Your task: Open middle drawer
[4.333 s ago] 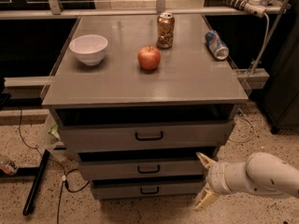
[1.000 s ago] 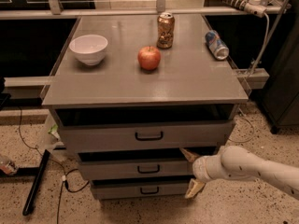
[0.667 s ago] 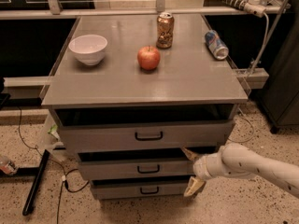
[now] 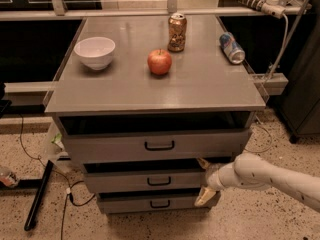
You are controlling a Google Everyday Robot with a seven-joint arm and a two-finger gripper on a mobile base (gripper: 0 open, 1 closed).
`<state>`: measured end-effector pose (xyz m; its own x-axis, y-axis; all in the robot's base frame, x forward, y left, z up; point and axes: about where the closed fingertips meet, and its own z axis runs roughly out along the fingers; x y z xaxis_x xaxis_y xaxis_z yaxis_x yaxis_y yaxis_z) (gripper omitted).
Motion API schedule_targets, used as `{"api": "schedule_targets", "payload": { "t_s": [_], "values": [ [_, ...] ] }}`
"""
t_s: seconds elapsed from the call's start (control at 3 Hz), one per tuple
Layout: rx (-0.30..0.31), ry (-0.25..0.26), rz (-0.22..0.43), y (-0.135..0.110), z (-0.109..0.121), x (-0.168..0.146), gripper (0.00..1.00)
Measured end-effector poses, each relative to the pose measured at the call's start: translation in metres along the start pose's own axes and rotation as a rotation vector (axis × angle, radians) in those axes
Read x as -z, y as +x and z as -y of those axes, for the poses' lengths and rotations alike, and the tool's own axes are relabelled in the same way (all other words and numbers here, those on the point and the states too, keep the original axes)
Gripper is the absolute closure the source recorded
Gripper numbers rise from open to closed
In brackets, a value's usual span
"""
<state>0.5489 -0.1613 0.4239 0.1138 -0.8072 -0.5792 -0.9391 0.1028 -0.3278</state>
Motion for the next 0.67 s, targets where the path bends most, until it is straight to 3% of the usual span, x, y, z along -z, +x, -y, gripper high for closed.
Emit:
{"api": "schedule_targets", "payload": {
  "t_s": [0.33, 0.67],
  "values": [
    [0.005, 0.047, -0.047, 0.0209, 0.0160, -0.0130, 0.00],
    [0.005, 0.052, -0.050, 0.0217, 0.0172, -0.0135, 0.00]
  ]
}}
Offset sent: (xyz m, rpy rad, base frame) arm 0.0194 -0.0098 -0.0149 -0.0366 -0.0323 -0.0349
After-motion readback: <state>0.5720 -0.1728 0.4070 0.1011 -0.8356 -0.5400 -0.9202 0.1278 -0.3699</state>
